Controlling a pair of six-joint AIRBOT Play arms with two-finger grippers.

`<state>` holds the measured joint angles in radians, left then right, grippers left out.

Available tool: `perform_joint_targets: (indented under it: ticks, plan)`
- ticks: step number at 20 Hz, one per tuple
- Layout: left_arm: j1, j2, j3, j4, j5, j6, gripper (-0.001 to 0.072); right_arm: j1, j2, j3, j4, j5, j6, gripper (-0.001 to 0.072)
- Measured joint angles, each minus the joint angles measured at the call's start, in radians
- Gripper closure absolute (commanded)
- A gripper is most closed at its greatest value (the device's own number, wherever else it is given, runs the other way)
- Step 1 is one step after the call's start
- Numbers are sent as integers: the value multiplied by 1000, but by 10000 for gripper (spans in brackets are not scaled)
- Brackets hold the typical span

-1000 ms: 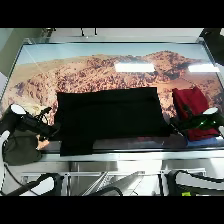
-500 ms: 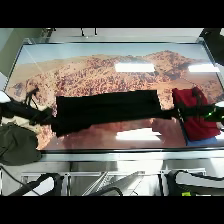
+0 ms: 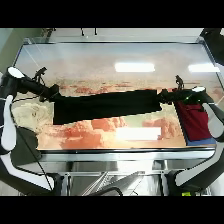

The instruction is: Fold the shirts.

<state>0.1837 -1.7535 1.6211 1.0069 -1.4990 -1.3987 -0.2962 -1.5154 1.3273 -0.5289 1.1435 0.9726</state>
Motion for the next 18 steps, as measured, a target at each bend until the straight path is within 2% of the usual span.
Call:
perform_joint_targets:
  ticks: [1,2,3,11,12,13,14,16,17,18]
  plan:
    - [-1,-35,35,-2,-1,0,12,0,-18,24,-1,3,-7,424]
    - [0,-68,72,-2,-10,-9,12,-6,-31,53,-9,18,-14,285]
    - [4,-94,106,-2,-21,-12,12,-17,-37,82,-28,37,-18,193]
    - [21,-158,317,-7,-140,-68,18,-63,-98,176,-127,89,-29,187]
    - [12,-155,325,-7,-146,-68,195,-58,-108,179,-125,97,-32,186]
    - [0,-152,332,-10,-148,-70,475,-51,-119,182,-116,105,-32,188]
    - [-14,-150,336,-10,-147,-72,688,-42,-130,183,-113,115,-32,223]
    - [-54,-150,334,-11,-143,-76,690,-24,-149,183,-117,124,-32,477]
    - [-79,-149,327,-14,-135,-76,691,-16,-157,183,-123,129,-32,666]
    - [-106,-149,316,-14,-122,-76,691,-10,-163,183,-130,132,-31,695]
